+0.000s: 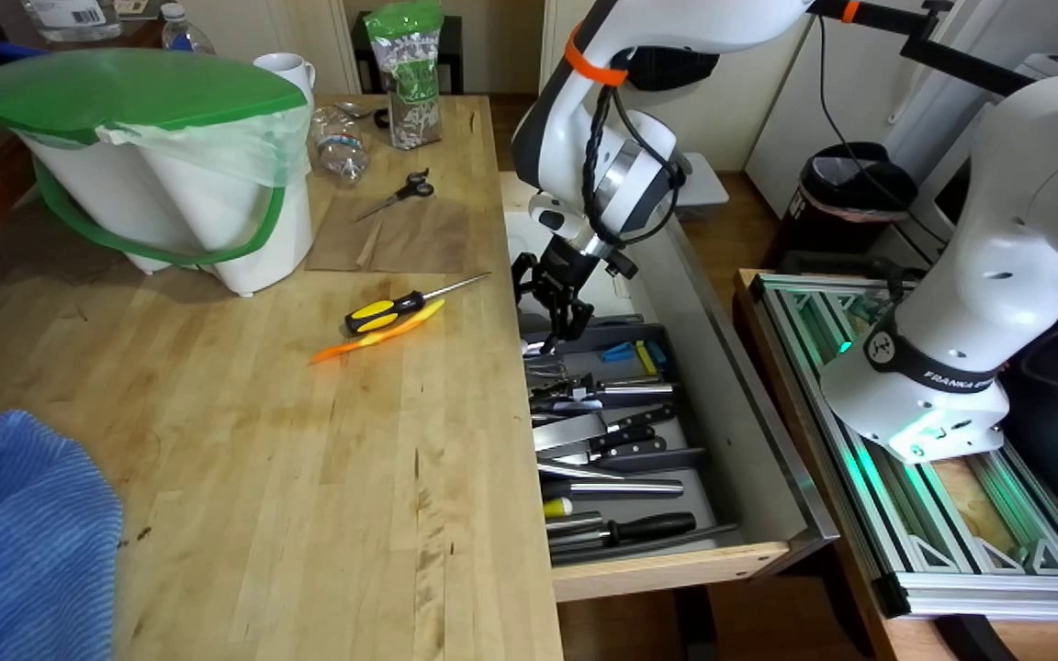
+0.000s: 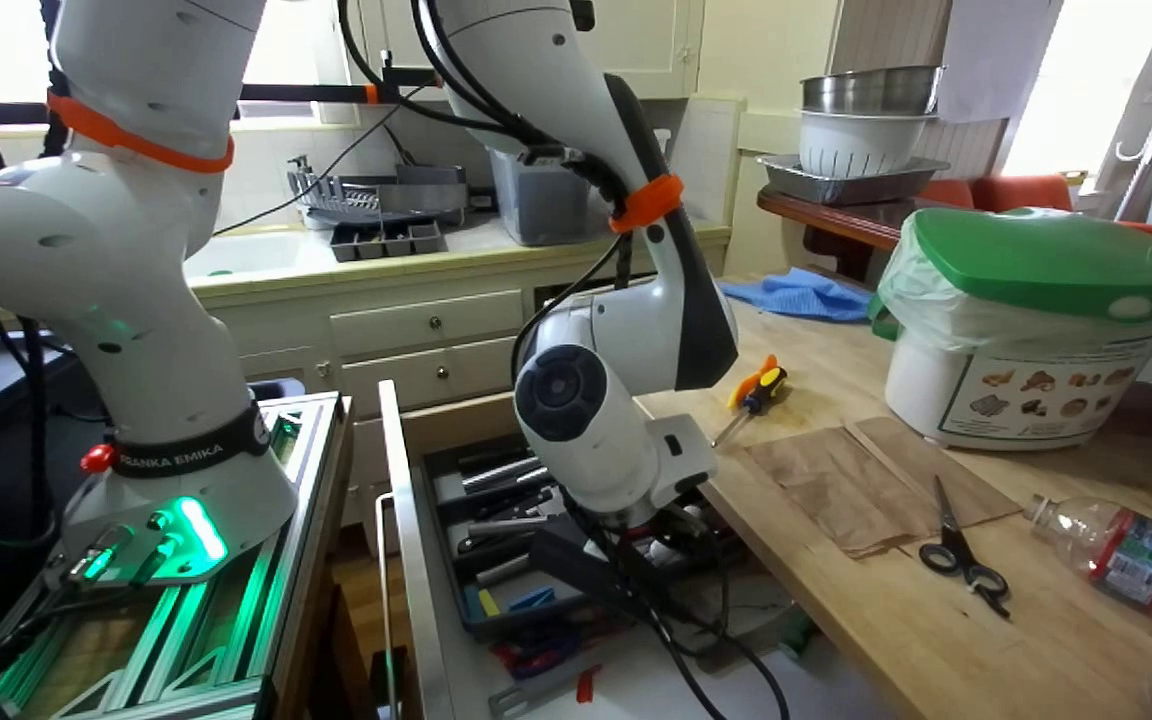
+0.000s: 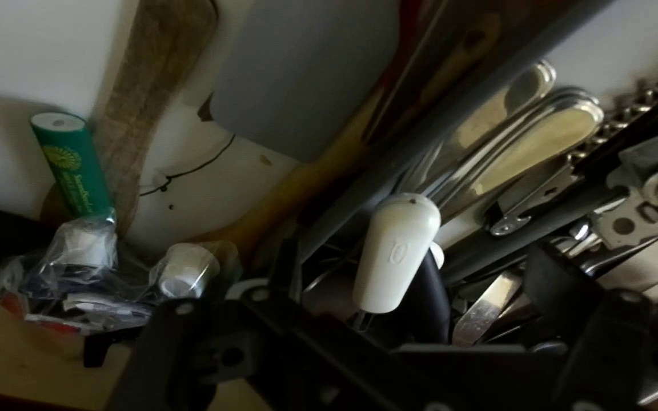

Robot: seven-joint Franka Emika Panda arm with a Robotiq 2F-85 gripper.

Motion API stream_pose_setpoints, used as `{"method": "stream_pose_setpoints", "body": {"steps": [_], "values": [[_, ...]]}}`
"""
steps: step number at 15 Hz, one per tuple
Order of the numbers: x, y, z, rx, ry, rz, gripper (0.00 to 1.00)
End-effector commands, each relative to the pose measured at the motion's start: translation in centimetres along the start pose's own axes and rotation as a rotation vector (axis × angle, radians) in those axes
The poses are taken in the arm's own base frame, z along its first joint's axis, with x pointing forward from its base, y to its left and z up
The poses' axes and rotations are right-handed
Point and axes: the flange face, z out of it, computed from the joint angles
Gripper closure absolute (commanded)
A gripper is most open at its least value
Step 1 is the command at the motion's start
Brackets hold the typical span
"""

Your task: Remove the white potato peeler from the drawer and put it on the tabe

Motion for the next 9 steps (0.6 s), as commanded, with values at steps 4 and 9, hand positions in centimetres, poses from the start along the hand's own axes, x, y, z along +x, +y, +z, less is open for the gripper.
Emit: {"method": "stream_pose_setpoints", "body": {"steps": [4, 9], "values": [[-0.7, 0.4, 1.6, 0.011, 0.066, -0.085, 0.0], [0.1, 1.0, 2.3, 0.023, 0.085, -0.088, 0.04]]}}
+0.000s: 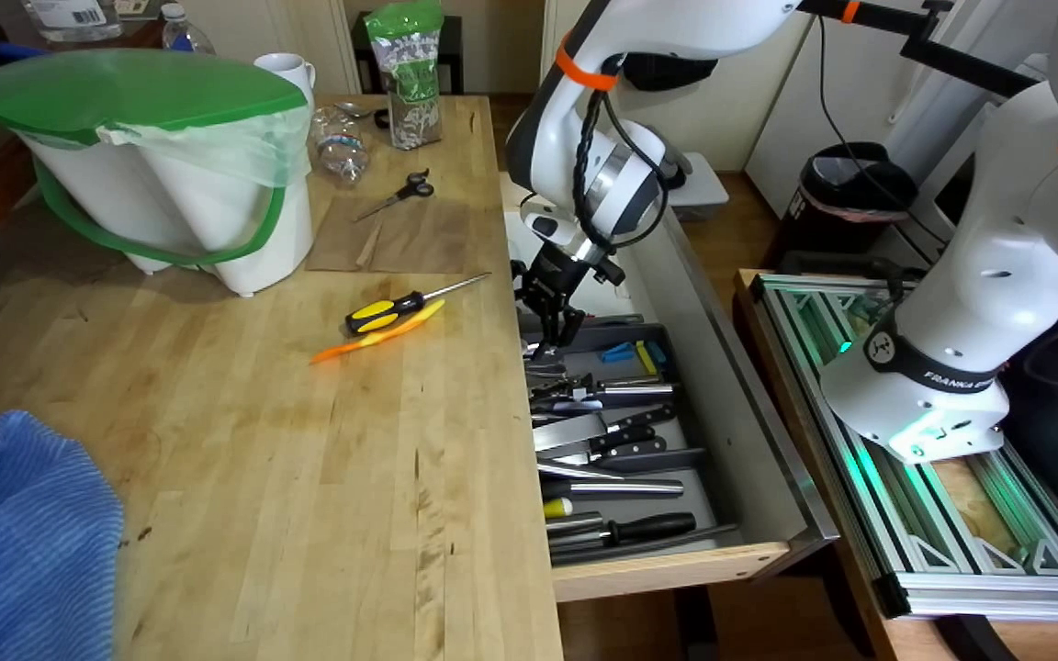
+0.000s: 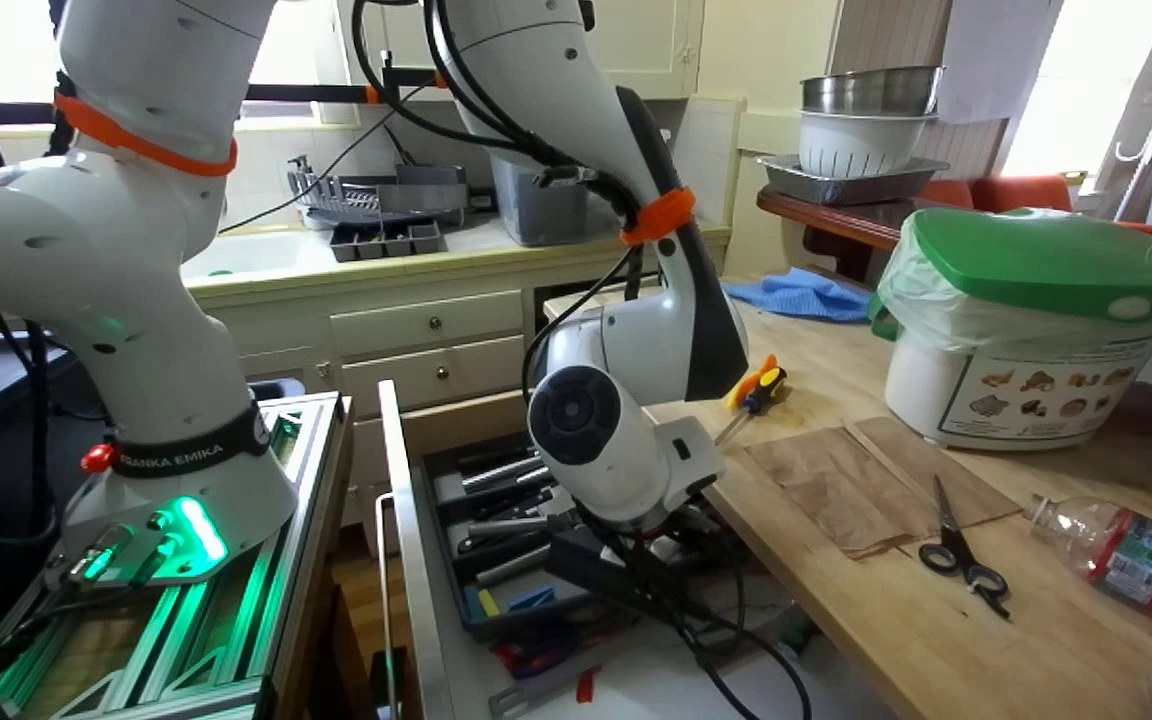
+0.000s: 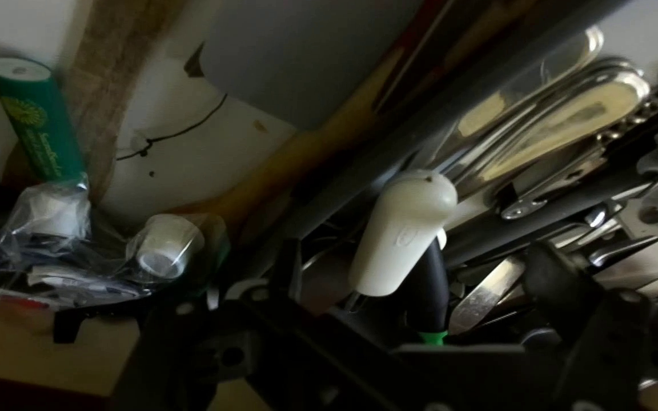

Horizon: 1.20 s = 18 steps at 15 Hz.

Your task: Remove the white potato peeler from the drawer and put it on the tabe

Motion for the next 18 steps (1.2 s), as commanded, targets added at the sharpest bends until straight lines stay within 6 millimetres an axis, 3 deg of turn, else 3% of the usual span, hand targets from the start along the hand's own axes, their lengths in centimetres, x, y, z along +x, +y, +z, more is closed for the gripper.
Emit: {"method": "stream_pose_setpoints", "body": {"steps": [1, 2, 5, 7, 13, 16, 17, 18], "values": [[-0.4, 0.5, 1.0, 0.003, 0.021, -0.039, 0.14], [-0.5, 0.5, 1.1, 0.006, 0.024, -0.039, 0.27], [-0.6, 0.2, 1.6, 0.02, 0.03, -0.037, 0.35], [-0.8, 0.0, 2.0, 0.028, 0.031, -0.035, 0.46], [-1.5, -0.3, 2.4, 0.039, 0.019, -0.029, 0.46], [-1.6, -0.2, 2.5, 0.034, 0.013, -0.025, 0.35], [-1.6, -0.2, 2.5, 0.033, 0.012, -0.024, 0.4], [-1.5, -0.2, 2.4, 0.031, 0.011, -0.025, 0.62]]}}
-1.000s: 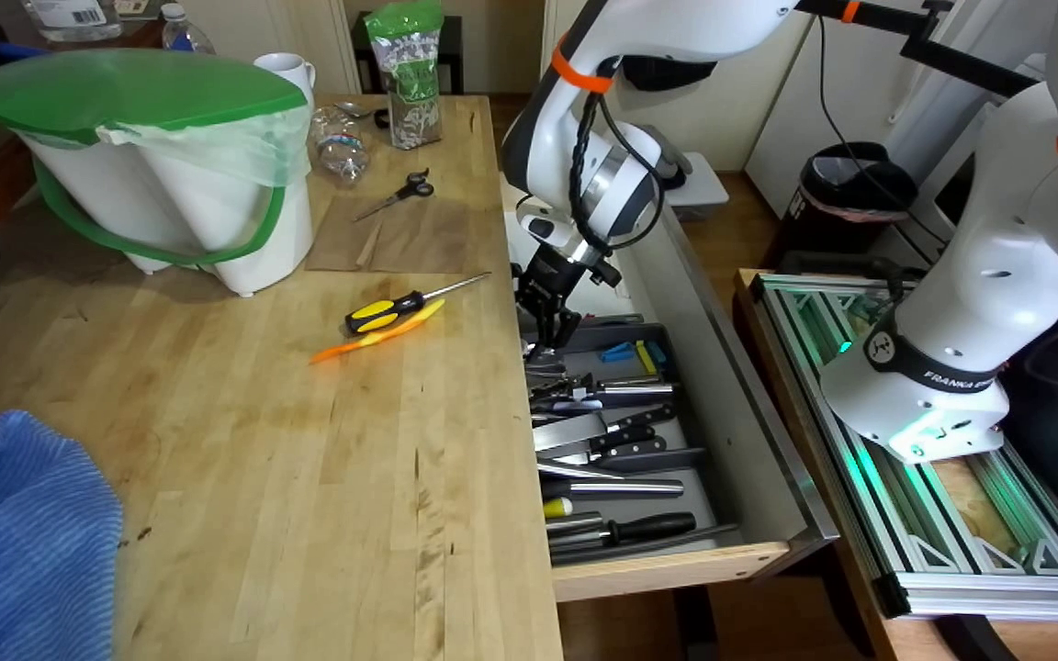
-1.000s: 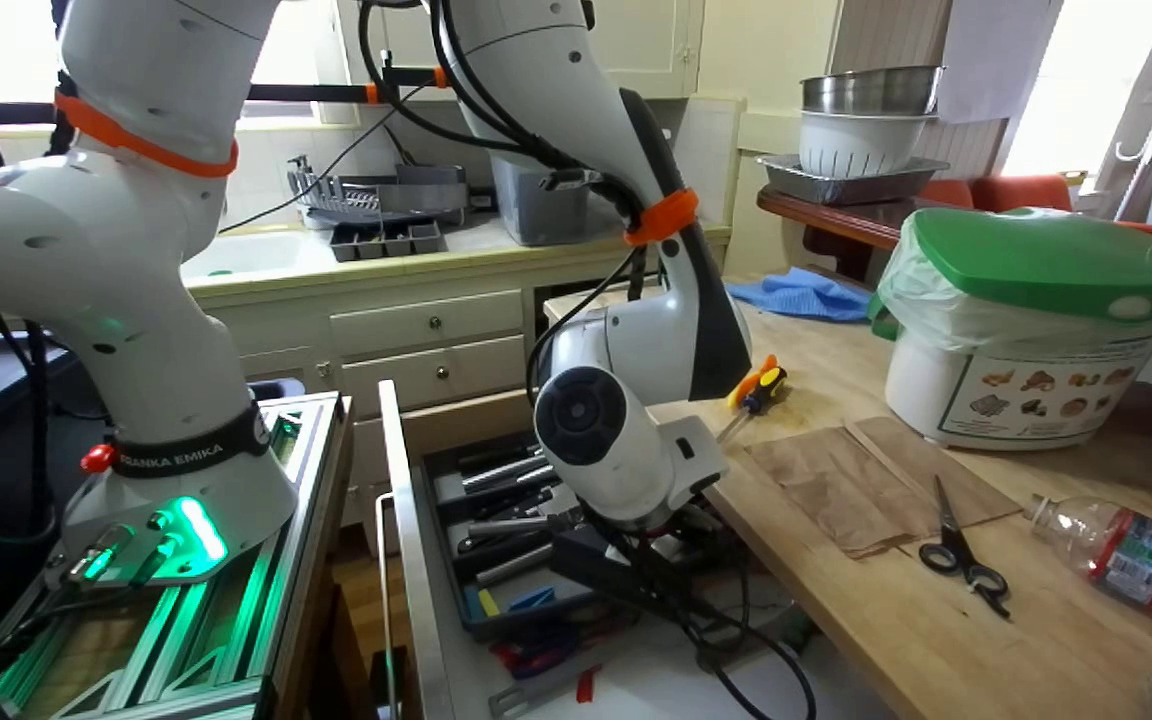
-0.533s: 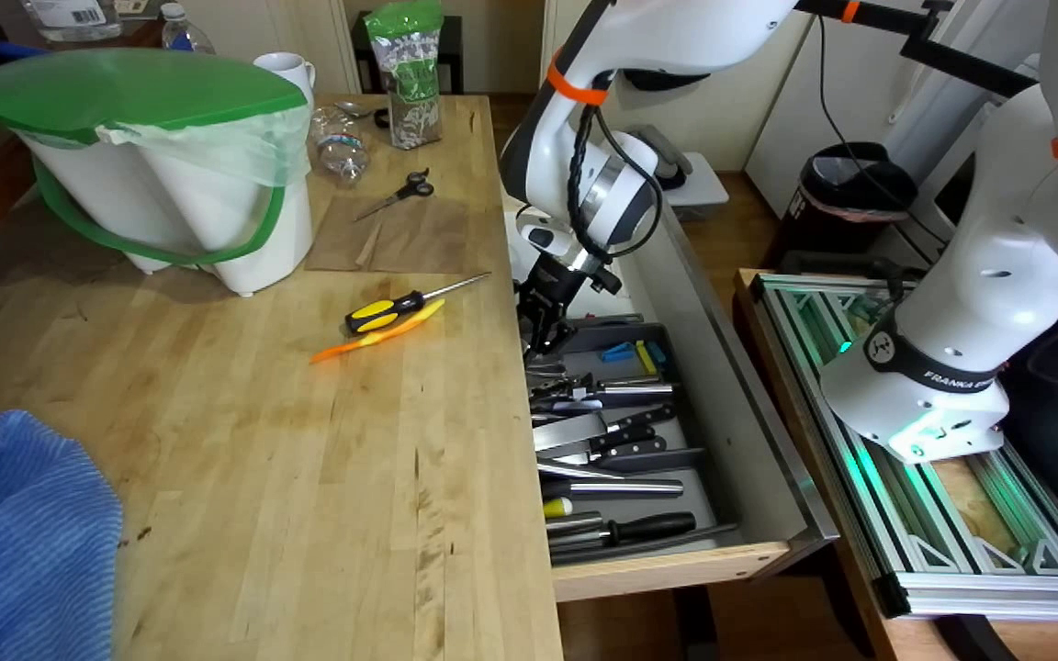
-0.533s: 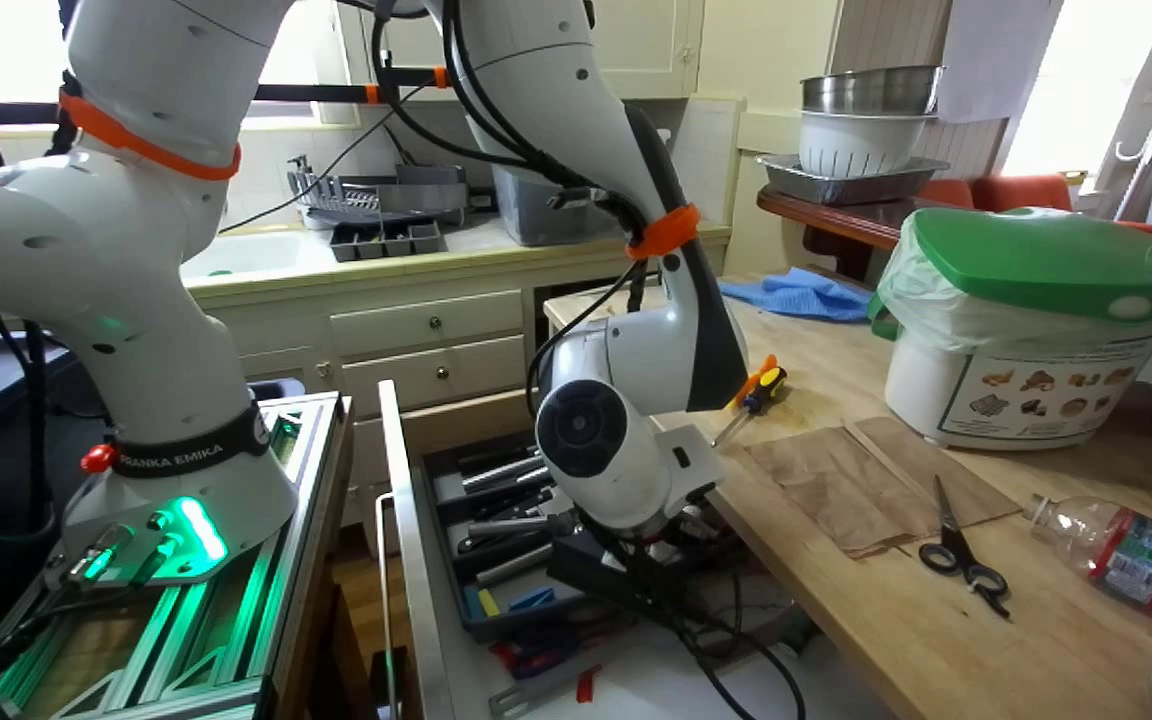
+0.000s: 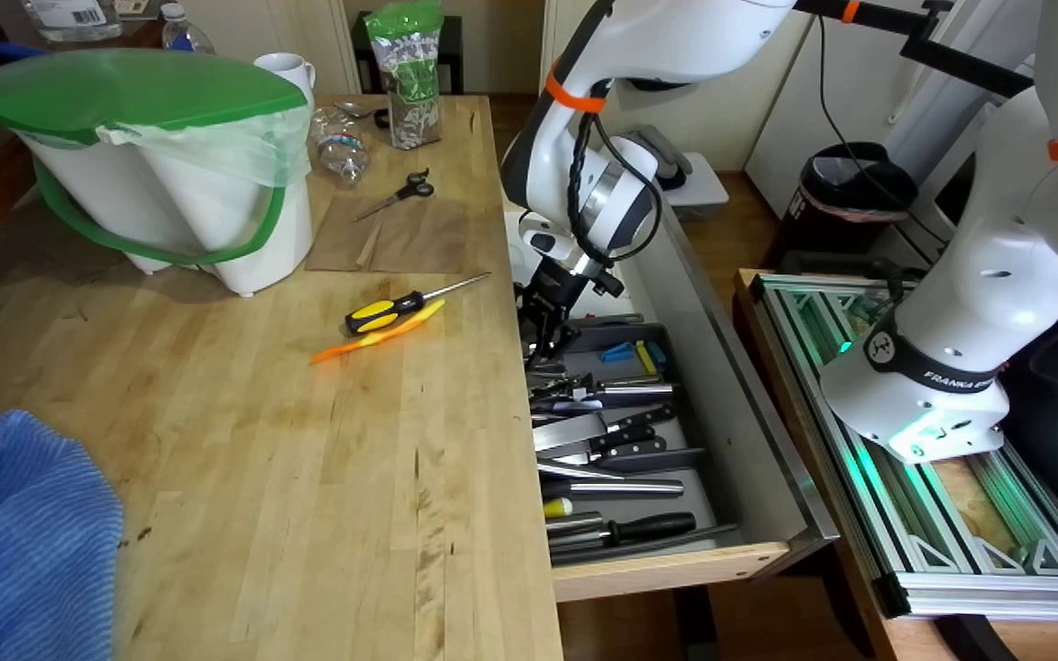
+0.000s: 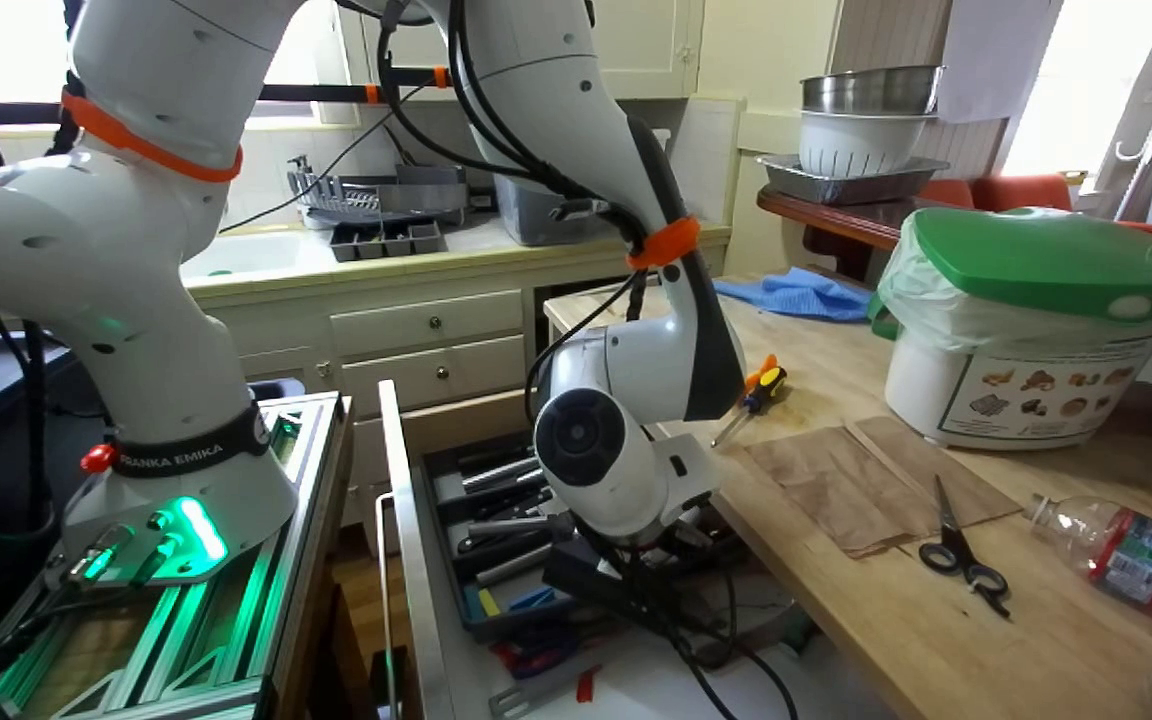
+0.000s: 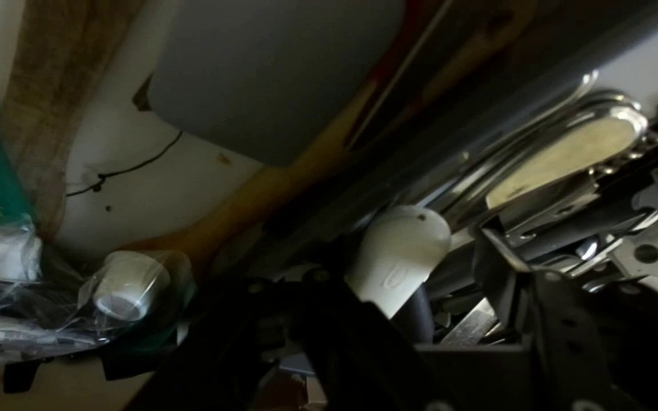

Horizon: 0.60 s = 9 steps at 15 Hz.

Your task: Remove the white potato peeler from the drawer and put it on the tabe

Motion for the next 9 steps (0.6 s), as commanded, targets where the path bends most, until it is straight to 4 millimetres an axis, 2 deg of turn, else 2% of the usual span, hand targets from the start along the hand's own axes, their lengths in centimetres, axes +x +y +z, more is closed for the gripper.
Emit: {"method": "stream_pose_setpoints", "body": {"steps": [1, 2, 5, 7, 9], "values": [[-0.5, 0.4, 0.4, -0.005, 0.017, -0.034, 0.65], [-0.4, 0.4, 0.3, -0.006, 0.016, -0.035, 0.66], [0.1, 0.6, -0.3, -0.023, 0.022, -0.034, 0.89], [0.3, 0.0, -0.8, -0.026, 0.028, -0.024, 0.91], [0.9, -0.9, -2.0, -0.026, 0.05, -0.02, 0.91]]}}
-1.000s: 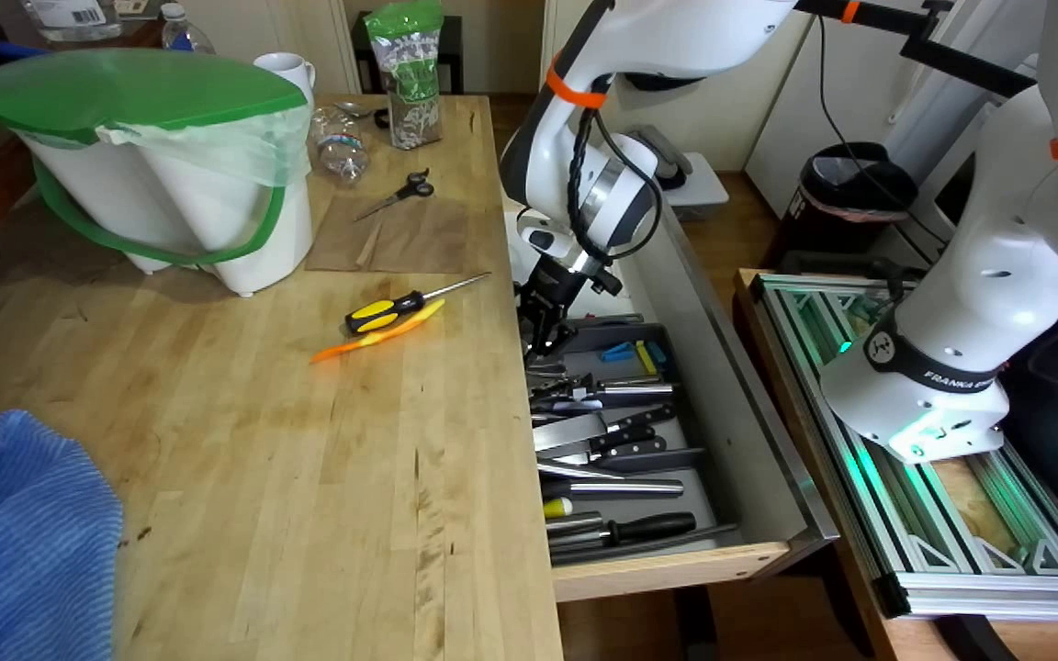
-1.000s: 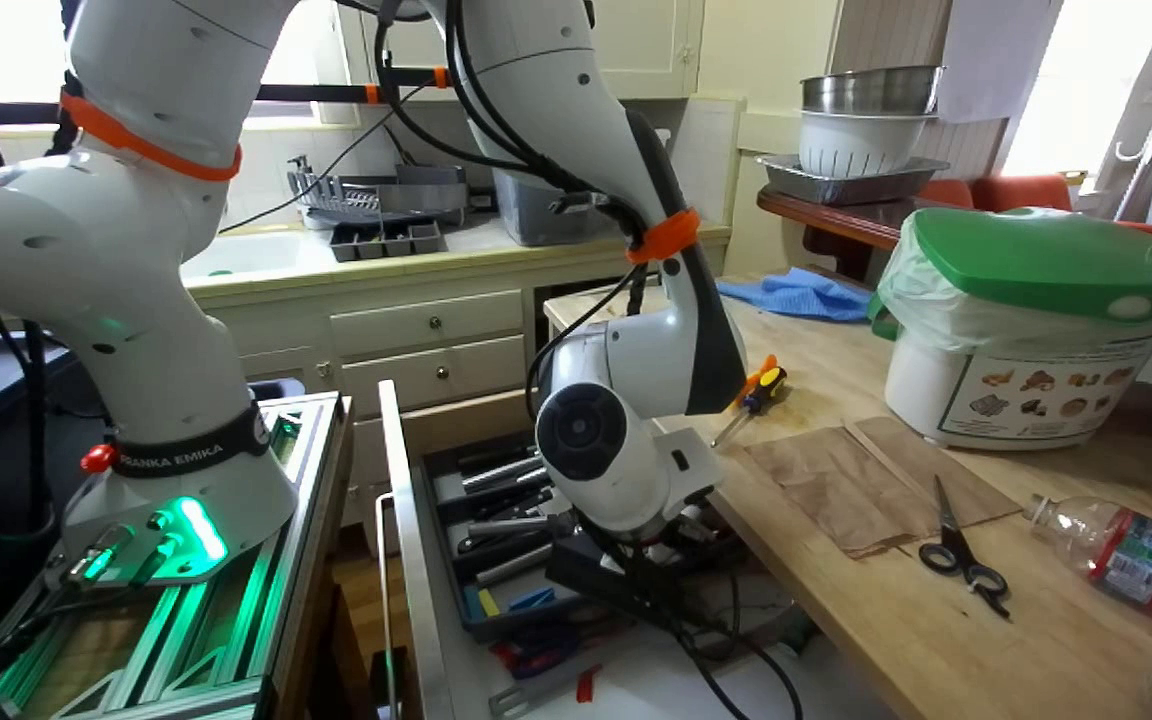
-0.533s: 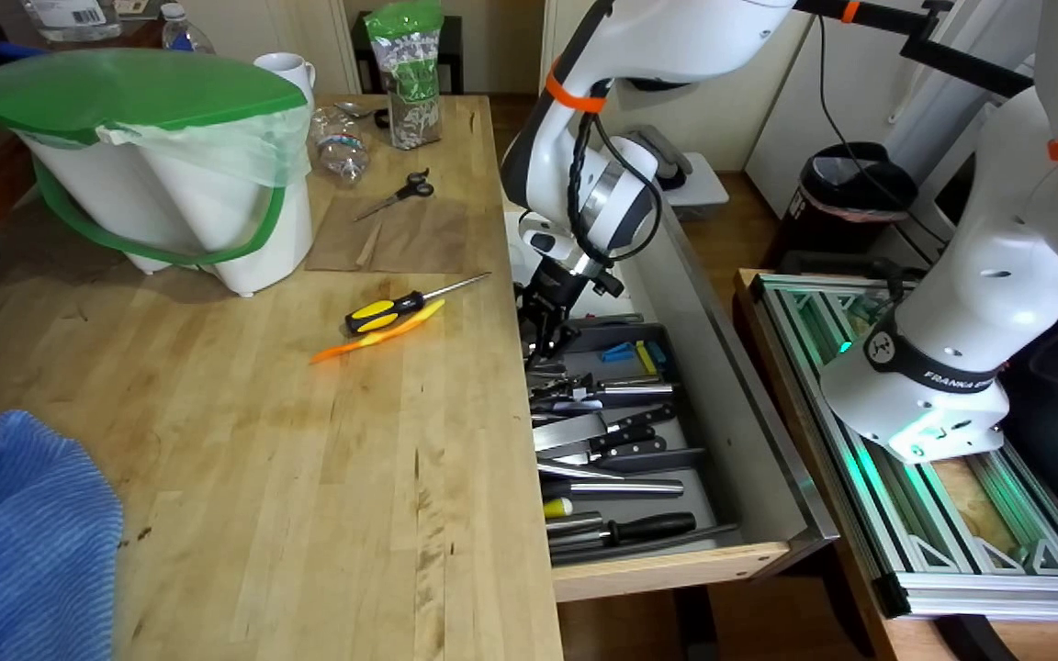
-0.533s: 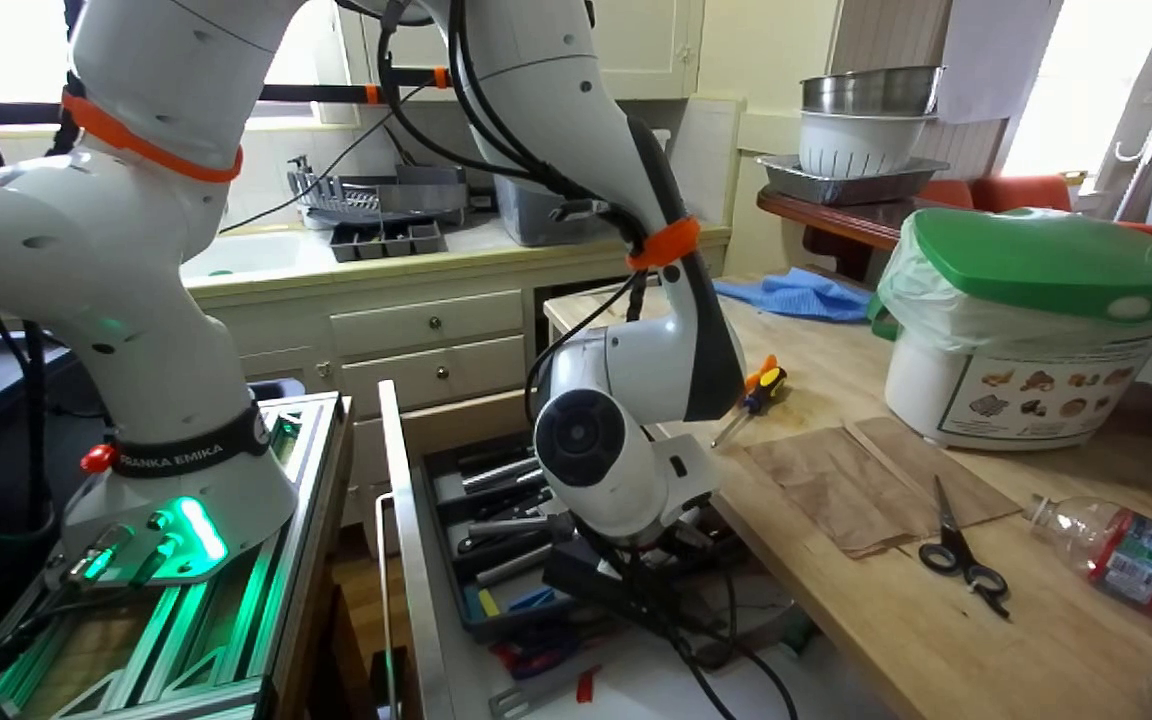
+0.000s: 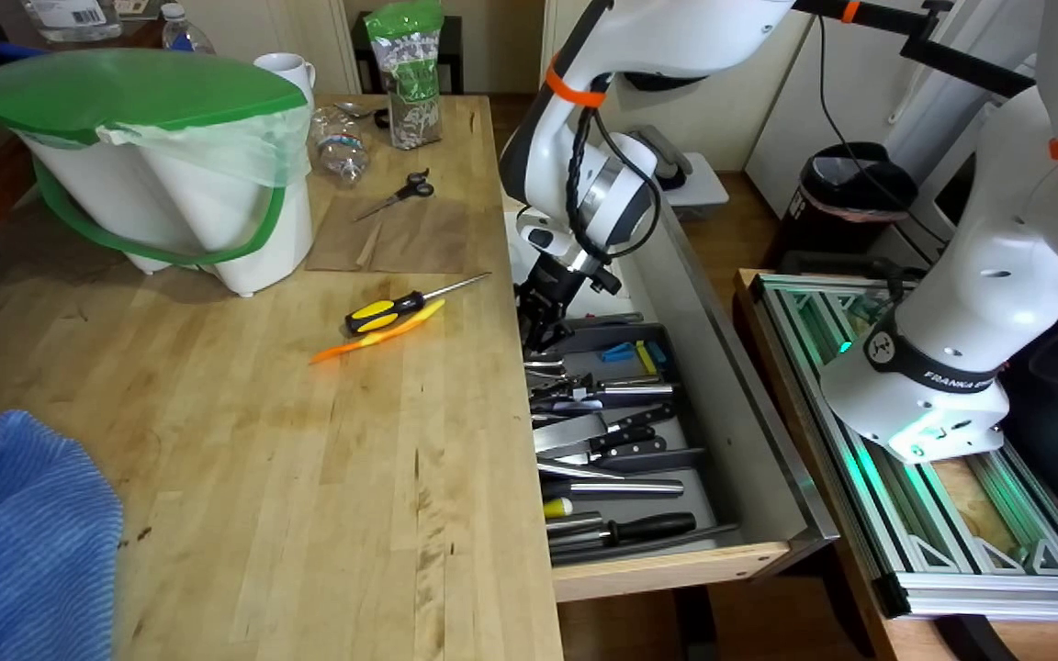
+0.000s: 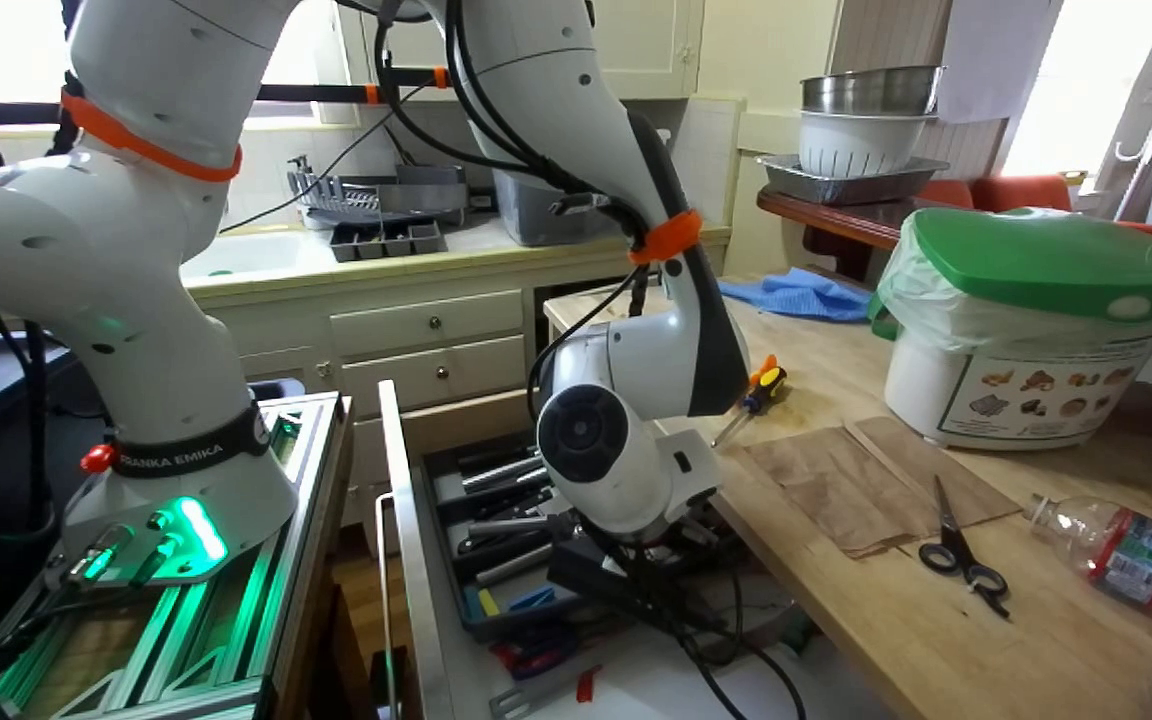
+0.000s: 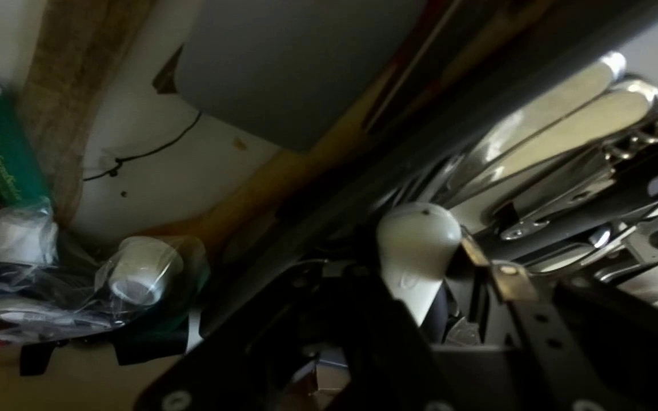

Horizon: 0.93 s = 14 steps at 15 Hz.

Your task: Remove the white potato peeler from the drawer and put it on the tabe

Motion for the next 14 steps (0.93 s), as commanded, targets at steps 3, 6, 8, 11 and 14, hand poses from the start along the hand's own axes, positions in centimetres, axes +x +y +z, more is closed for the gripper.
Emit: {"method": "stream_pose_setpoints", "body": {"steps": [3, 6, 8, 11, 14], "values": [[0.6, -3.7, -3.0, 0.022, 0.038, -0.016, 0.91], [-0.3, -6.4, -4.0, 0.091, 0.033, -0.01, 0.91], [-1.1, -8.1, -5.0, 0.128, 0.019, -0.017, 0.91], [-2.2, -11.0, -7.3, 0.225, -0.037, -0.042, 0.91], [-2.6, -12.5, -10.3, 0.271, -0.13, -0.06, 0.91]]}}
